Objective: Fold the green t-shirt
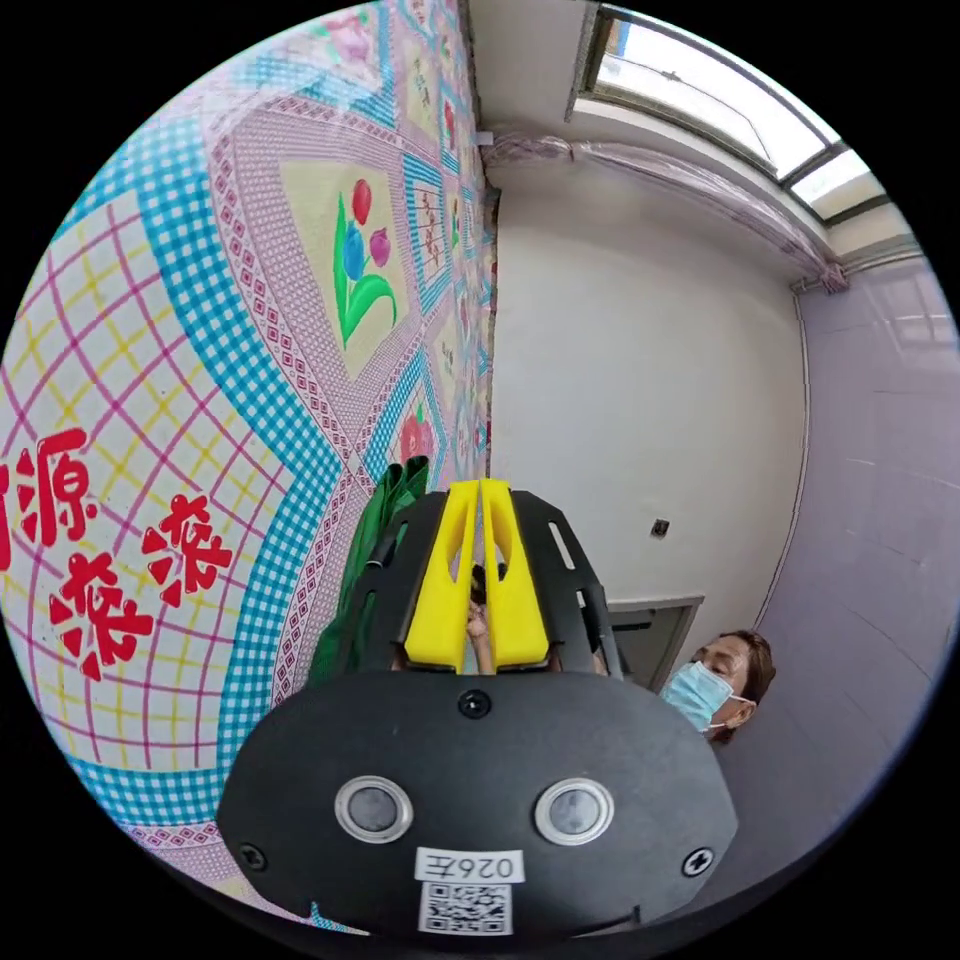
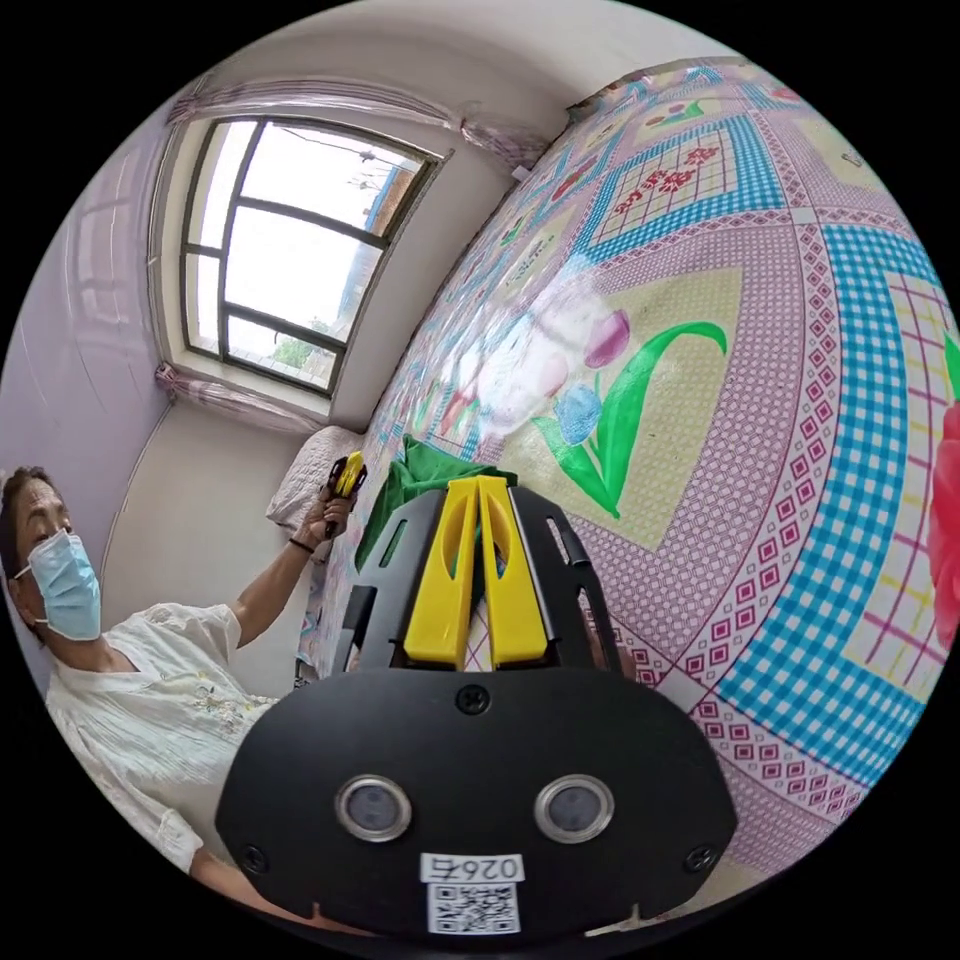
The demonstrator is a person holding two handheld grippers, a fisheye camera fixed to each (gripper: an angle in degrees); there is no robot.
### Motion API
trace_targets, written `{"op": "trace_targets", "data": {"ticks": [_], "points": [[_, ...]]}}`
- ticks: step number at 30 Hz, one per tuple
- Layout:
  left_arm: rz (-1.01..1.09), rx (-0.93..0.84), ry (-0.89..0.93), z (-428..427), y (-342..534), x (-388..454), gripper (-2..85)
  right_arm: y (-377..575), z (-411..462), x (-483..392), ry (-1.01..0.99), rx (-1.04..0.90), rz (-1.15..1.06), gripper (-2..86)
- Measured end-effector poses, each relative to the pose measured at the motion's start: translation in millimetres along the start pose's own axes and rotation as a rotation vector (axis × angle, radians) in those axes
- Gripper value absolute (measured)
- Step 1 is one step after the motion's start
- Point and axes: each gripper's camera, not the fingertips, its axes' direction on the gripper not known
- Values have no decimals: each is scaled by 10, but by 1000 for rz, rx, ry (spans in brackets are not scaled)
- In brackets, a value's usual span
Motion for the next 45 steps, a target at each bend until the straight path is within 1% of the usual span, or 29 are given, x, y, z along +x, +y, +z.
{"op": "trace_targets", "data": {"ticks": [1, 2, 4, 6, 8, 9, 10, 11, 12, 14, 16, 18, 20, 22, 25, 28, 29, 31, 35, 38, 41, 44, 45], "points": [[42, -79, -43, 166, 74, 122, -5, 38, -4, -138, 52, 10, -31, -10], [59, -122, -64, 264, 115, 169, -6, 54, 13, -214, 71, 11, -49, -10], [93, -279, -121, 696, 241, 236, -9, 83, 232, -517, 76, -22, -132, -10], [88, -360, -142, 1019, 264, 177, -9, 74, 501, -733, 85, -78, -213, -10], [79, -424, -197, 1281, 233, 77, -10, 51, 792, -878, 188, -158, -279, -10], [50, -451, -284, 1384, 203, -15, -10, 47, 939, -886, 341, -212, -292, -11], [-2, -450, -350, 1411, 189, -100, -10, 73, 982, -869, 439, -245, -299, -12], [-22, -443, -350, 1403, 196, -118, -10, 90, 944, -879, 432, -234, -295, -12], [-10, -399, -311, 1354, 240, -64, -10, 159, 838, -923, 458, -210, -278, -12], [63, -329, -233, 1242, 377, 133, -10, 350, 675, -1077, 494, -174, -325, -12], [143, -255, -182, 1043, 671, 404, -10, 679, 533, -1295, 435, -161, -359, -12], [178, -211, -209, 890, 981, 557, -10, 966, 521, -1482, 388, -170, -399, -12], [186, -180, -278, 759, 1333, 641, -10, 1267, 571, -1651, 359, -192, -435, -12], [166, -110, -396, 621, 1843, 646, -10, 1639, 675, -1786, 336, -253, -457, -12], [101, -51, -405, 573, 2303, 424, -10, 2011, 768, -1777, 386, -335, -448, -12], [11, -41, -429, 552, 2443, 107, -10, 2255, 692, -1677, 396, -351, -408, -12], [0, -39, -404, 544, 2463, 58, -10, 2285, 657, -1656, 385, -343, -393, -12], [-39, 14, -253, 491, 2596, -76, -10, 2359, 537, -1549, 329, -331, -327, -12], [-76, 106, -210, 336, 2879, -121, -10, 2480, 393, -1447, 277, -322, -274, -12], [-75, 160, -188, 253, 3174, -33, -10, 2608, 266, -1487, 290, -310, -266, -12], [-18, 170, -224, 309, 3545, 200, -10, 2755, 31, -1613, 302, -242, -281, -11], [21, 170, -203, 496, 3988, 380, -10, 2875, -342, -1707, 212, -106, -262, -8], [41, 181, -175, 583, 4179, 449, -10, 2919, -561, -1791, 159, -20, -266, -4]]}}
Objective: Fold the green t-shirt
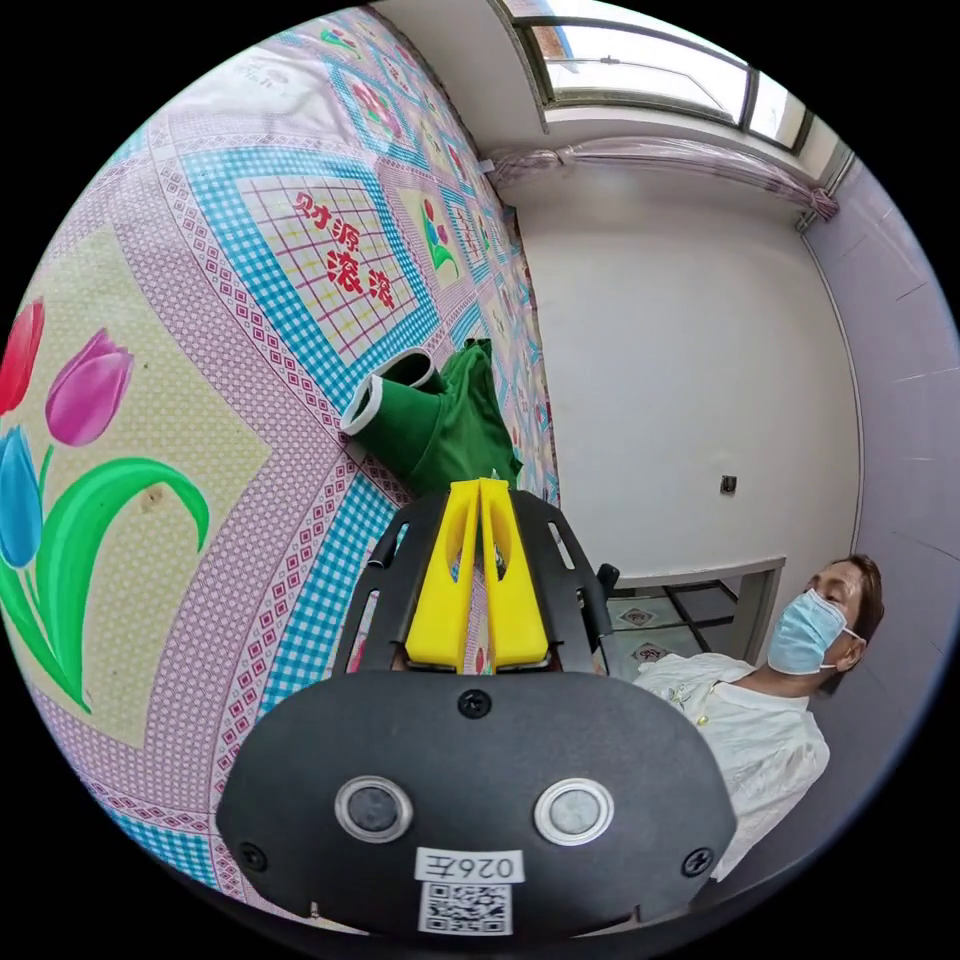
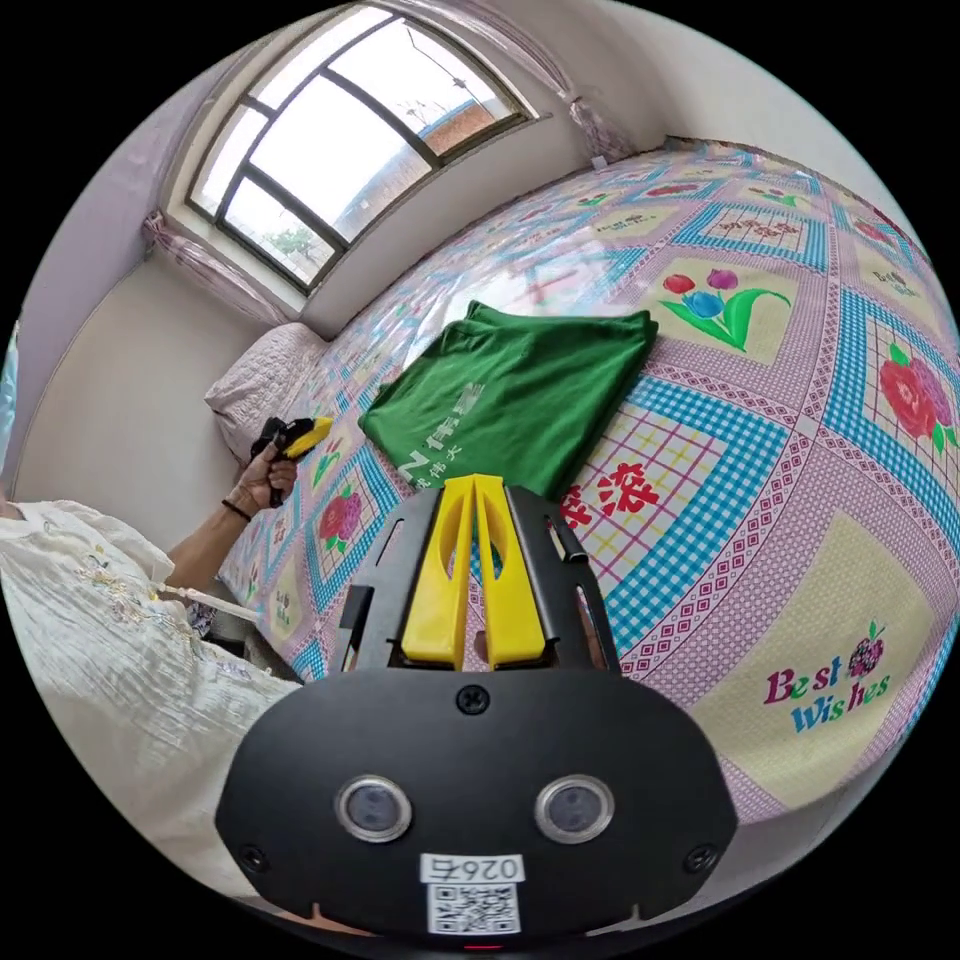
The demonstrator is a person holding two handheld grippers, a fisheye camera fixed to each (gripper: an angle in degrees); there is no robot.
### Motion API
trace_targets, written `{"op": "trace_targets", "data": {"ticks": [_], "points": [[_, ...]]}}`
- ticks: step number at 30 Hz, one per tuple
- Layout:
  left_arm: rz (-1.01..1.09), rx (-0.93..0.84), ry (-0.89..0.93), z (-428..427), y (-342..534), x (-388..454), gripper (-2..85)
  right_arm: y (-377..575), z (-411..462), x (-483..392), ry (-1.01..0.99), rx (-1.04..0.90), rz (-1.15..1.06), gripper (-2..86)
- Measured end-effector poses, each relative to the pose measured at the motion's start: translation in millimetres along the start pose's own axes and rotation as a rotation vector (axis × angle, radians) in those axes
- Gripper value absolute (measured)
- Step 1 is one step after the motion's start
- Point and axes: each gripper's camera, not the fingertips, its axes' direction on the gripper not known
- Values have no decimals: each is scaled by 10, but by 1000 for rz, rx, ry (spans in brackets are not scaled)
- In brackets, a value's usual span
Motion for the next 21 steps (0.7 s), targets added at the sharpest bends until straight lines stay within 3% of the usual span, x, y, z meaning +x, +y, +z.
{"op": "trace_targets", "data": {"ticks": [4, 5, 8, 10, 13, 17, 20, 21], "points": [[167, 142, 52, 61, 771, 557, -10, 81, -1042, -506, -52, 444, -122, 22], [202, 165, 32, 69, 886, 676, -10, 88, -1146, -577, -40, 475, -155, 21], [452, 282, -244, 135, 1499, 1492, -10, 101, -1546, -925, -2, 552, -355, 2], [649, 457, -496, 237, 2034, 2198, -10, 192, -1783, -1161, 80, 650, -460, -7], [845, 660, -458, 388, 2588, 2801, -8, 335, -2111, -1264, 76, 827, -478, -12], [895, 624, -303, 584, 2884, 3245, -7, 326, -2464, -1137, -99, 919, -489, -11], [933, 661, -441, 813, 3206, 3600, -8, 156, -2571, -1138, -23, 849, -611, -9], [993, 755, -540, 914, 3414, 3749, -8, 127, -2594, -1148, 50, 876, -624, -9]]}}
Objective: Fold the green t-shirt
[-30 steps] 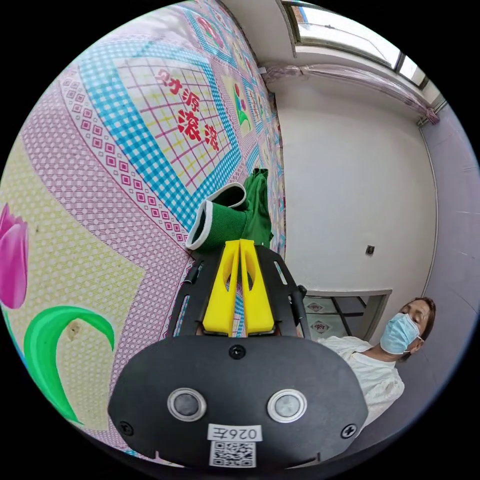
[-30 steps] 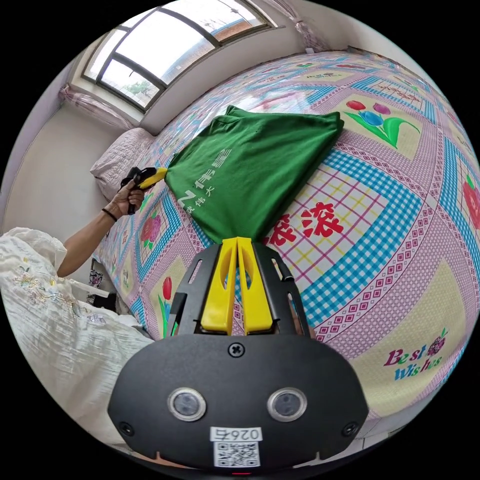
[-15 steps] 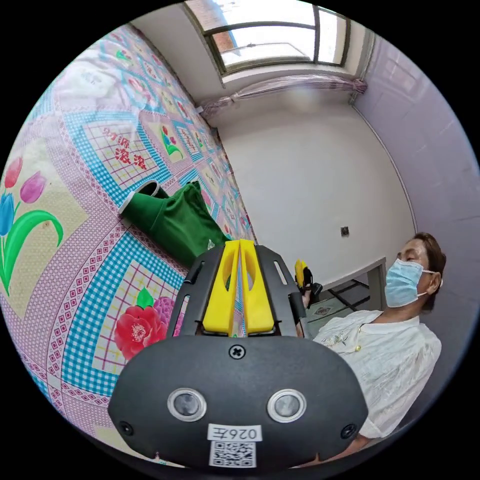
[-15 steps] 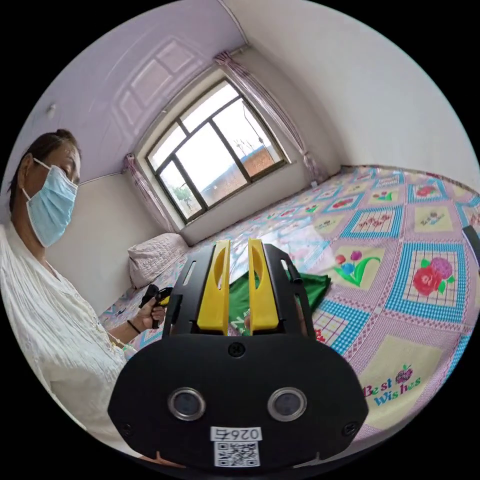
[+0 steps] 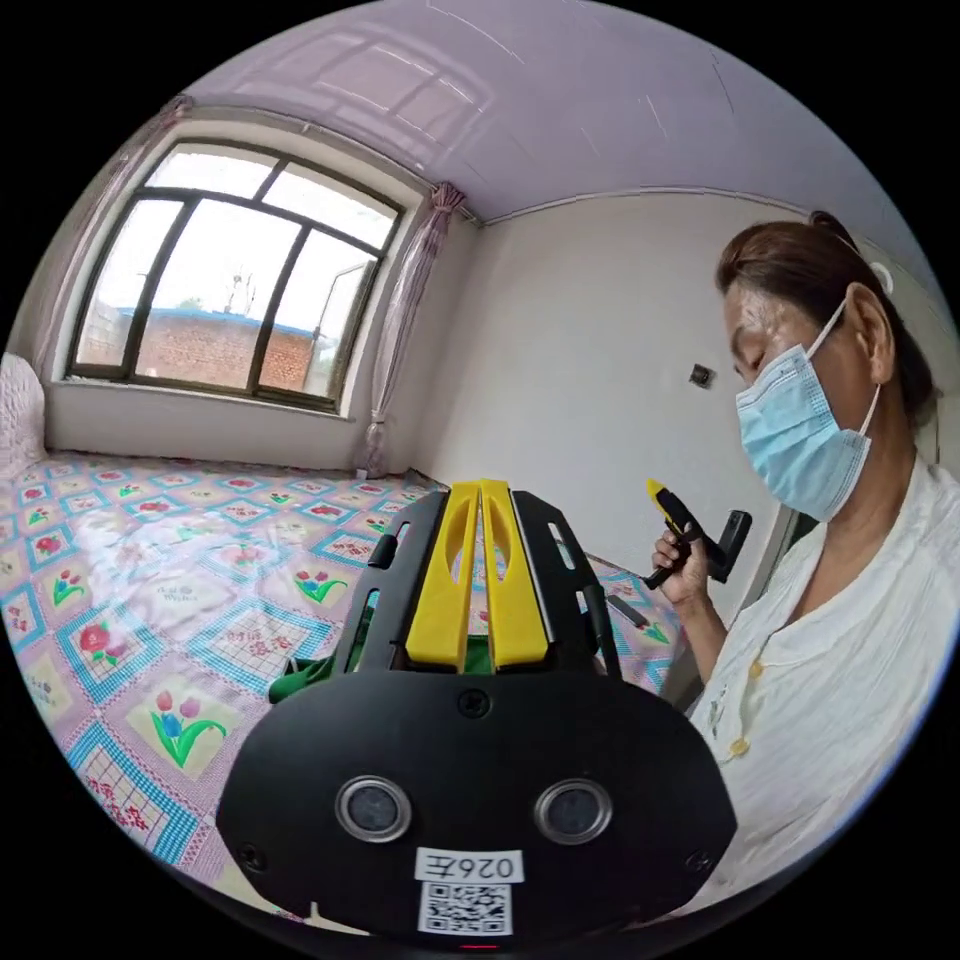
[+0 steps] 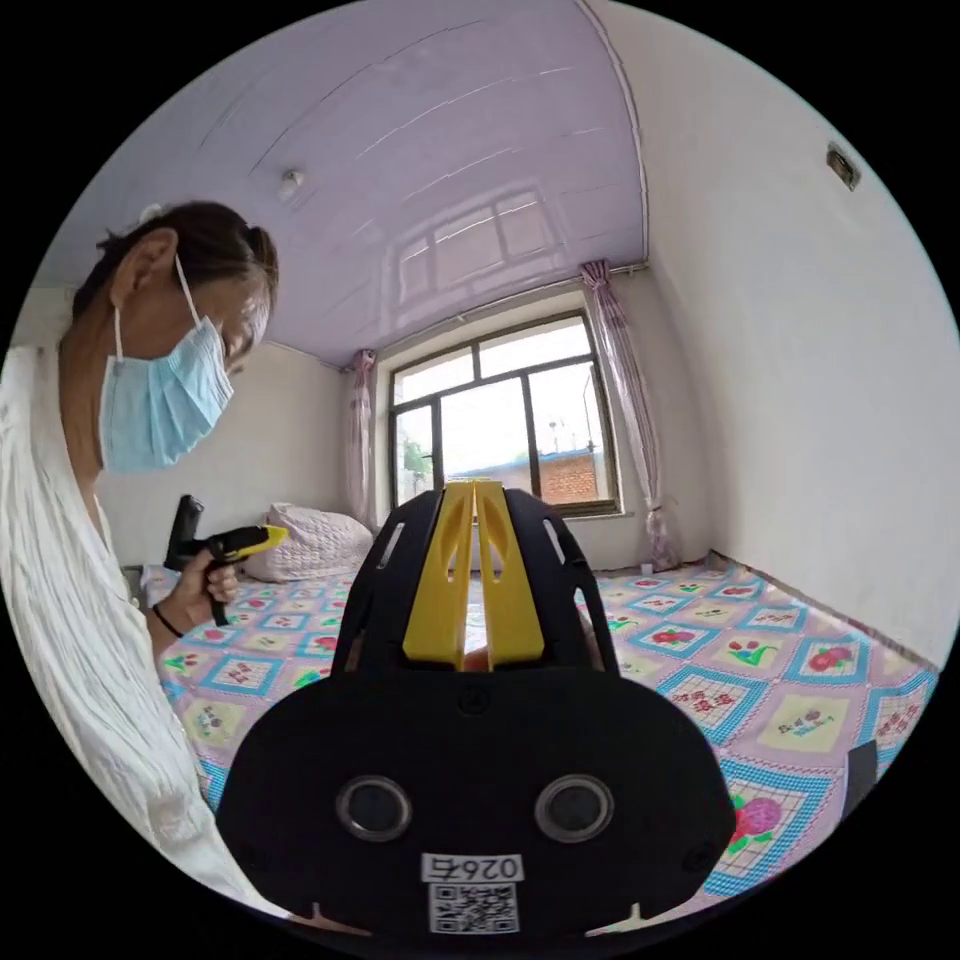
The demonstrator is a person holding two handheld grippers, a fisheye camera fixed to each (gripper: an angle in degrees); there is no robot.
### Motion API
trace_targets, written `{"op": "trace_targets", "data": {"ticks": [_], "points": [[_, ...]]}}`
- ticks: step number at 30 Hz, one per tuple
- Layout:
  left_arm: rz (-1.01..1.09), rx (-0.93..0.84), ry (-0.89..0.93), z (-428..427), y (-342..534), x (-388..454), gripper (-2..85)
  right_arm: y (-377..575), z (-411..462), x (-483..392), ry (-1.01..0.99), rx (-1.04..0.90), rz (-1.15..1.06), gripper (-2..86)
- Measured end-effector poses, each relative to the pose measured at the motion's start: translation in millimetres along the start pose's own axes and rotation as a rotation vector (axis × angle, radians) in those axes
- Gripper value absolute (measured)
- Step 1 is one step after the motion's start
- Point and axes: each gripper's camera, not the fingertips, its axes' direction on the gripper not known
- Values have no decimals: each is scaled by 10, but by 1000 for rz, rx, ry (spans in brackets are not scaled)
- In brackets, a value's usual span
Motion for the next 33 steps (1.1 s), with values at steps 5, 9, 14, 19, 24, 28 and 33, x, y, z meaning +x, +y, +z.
{"op": "trace_targets", "data": {"ticks": [5, 9, 14, 19, 24, 28, 33], "points": [[-45, 31, -59, -13, 2, 428, 10, 12, 321, 362, -108, -88, 55, -7], [-216, -138, -37, 410, 323, 453, -6, 391, 1143, 751, -231, -394, 117, 0], [-243, -362, -349, 895, 934, 656, 0, 1074, 2048, 960, -224, -756, 58, -3], [-406, -532, -369, 1382, 1556, 559, 67, 1832, 2943, 1069, -279, -1076, 5, 54], [-586, -656, -331, 1775, 1987, 345, 39, 2239, 3596, 1122, -325, -1248, -38, 58], [-592, -696, -359, 2035, 2136, 318, 6, 2294, 3970, 1153, -346, -1270, -79, 58], [-630, -720, -362, 2284, 2267, 226, 64, 2322, 4279, 1263, -366, -1294, -83, 63]]}}
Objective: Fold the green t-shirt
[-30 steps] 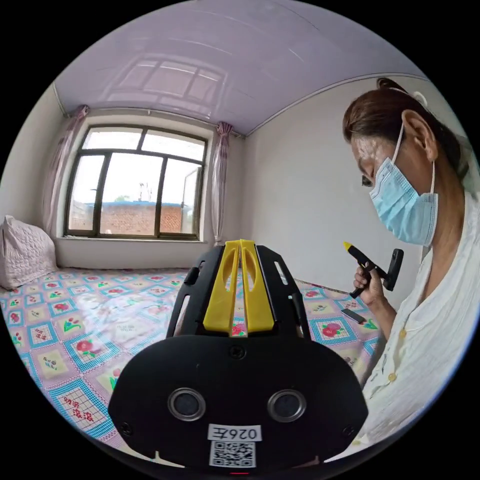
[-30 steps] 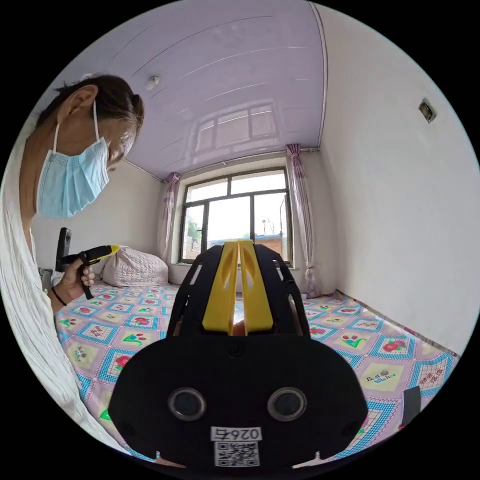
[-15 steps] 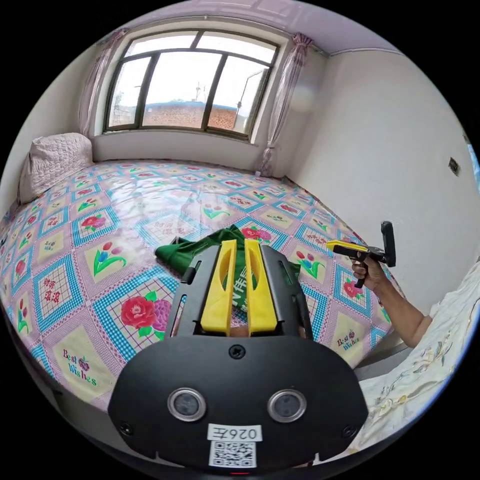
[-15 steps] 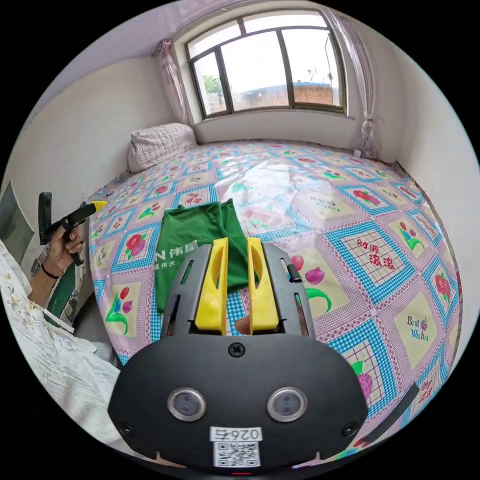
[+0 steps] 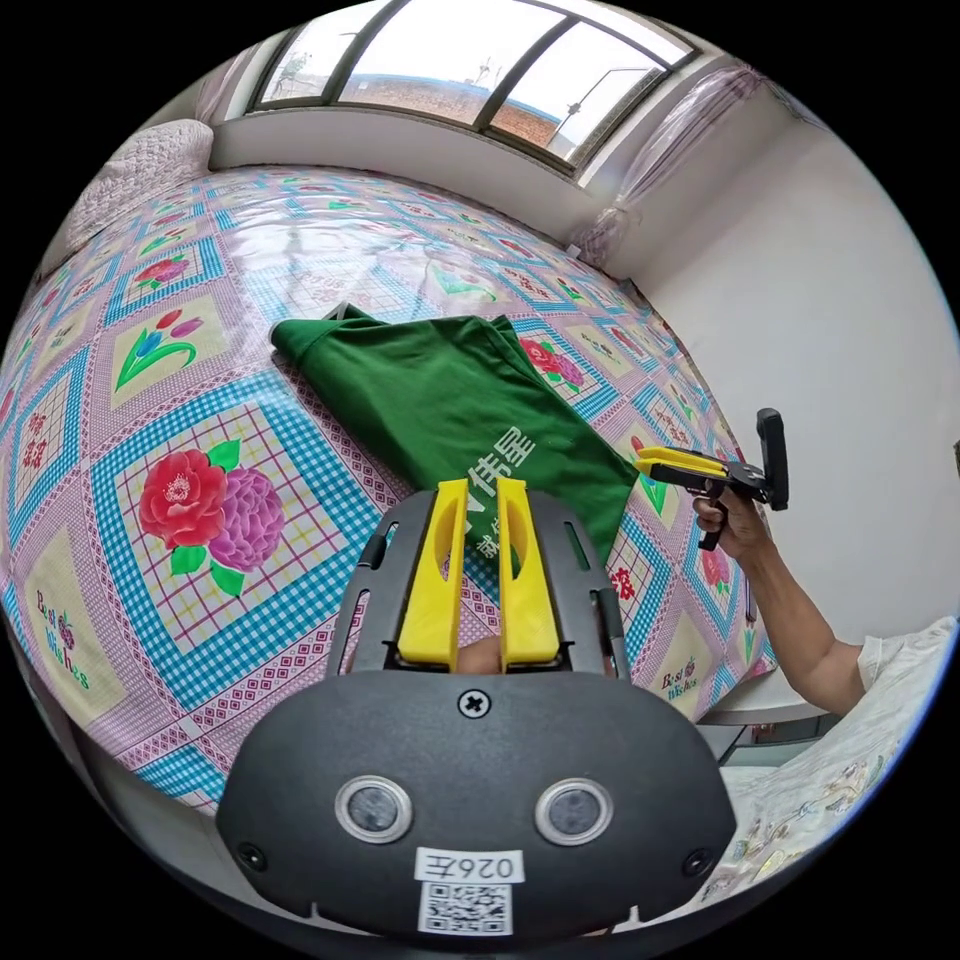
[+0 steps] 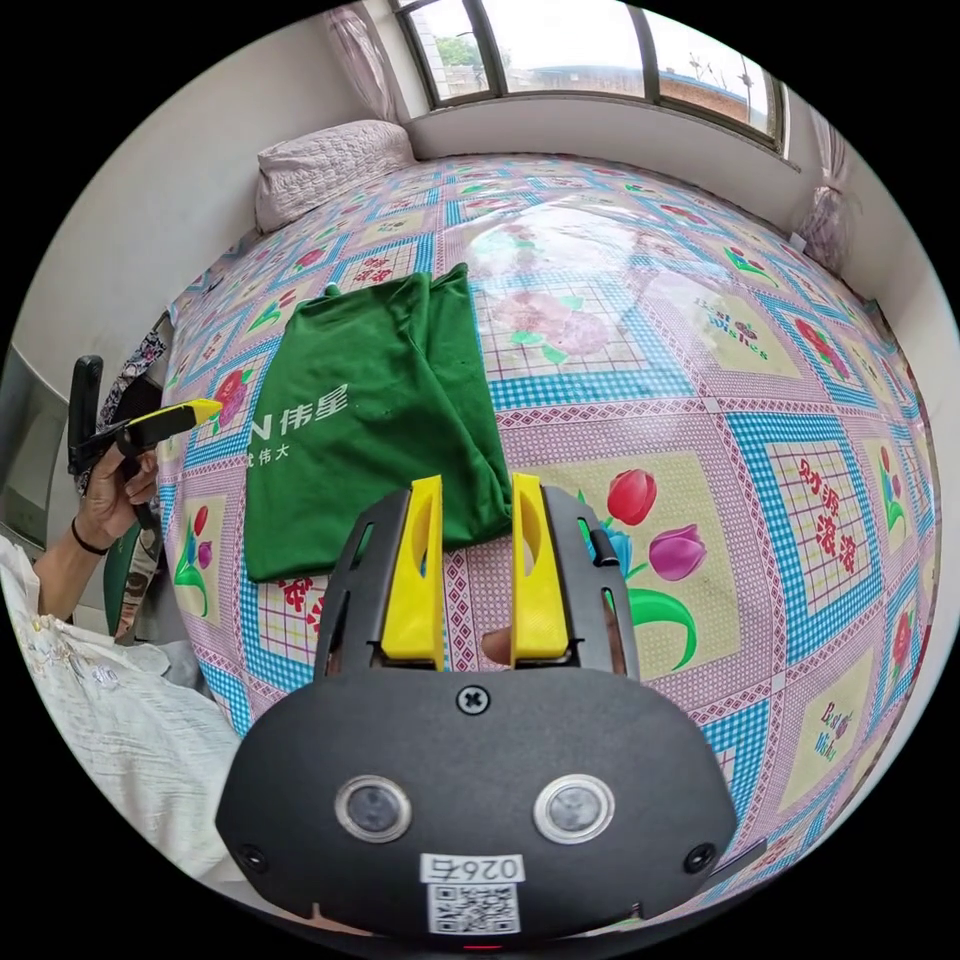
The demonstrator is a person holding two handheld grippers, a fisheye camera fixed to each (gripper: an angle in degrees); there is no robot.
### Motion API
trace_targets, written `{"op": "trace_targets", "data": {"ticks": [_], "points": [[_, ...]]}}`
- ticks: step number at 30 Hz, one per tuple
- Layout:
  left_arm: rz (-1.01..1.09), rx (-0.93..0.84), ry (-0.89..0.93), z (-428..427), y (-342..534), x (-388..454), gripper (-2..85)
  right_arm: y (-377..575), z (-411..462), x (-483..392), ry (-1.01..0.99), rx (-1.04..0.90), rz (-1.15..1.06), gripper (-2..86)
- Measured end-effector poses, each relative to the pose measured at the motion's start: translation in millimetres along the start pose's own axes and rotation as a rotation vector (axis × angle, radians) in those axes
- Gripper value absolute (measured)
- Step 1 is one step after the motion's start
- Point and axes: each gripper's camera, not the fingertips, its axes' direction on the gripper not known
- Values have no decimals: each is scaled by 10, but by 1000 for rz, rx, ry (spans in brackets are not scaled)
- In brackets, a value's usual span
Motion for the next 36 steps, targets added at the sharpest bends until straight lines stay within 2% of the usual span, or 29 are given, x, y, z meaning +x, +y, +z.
{"op": "trace_targets", "data": {"ticks": [11, 20, 30, 36], "points": [[-81, -48, 3, 434, -222, -123, 111, -331, 73, 579, -89, -37, 71, 85], [-135, -75, 31, 768, -495, -255, 132, -490, 119, 838, -89, -67, 83, 110], [-198, -72, 79, 1175, -881, -386, 120, -558, 64, 885, -31, -80, 52, 59], [-184, -59, 37, 1368, -1080, -307, 85, -487, 13, 866, 7, -38, 95, 38]]}}
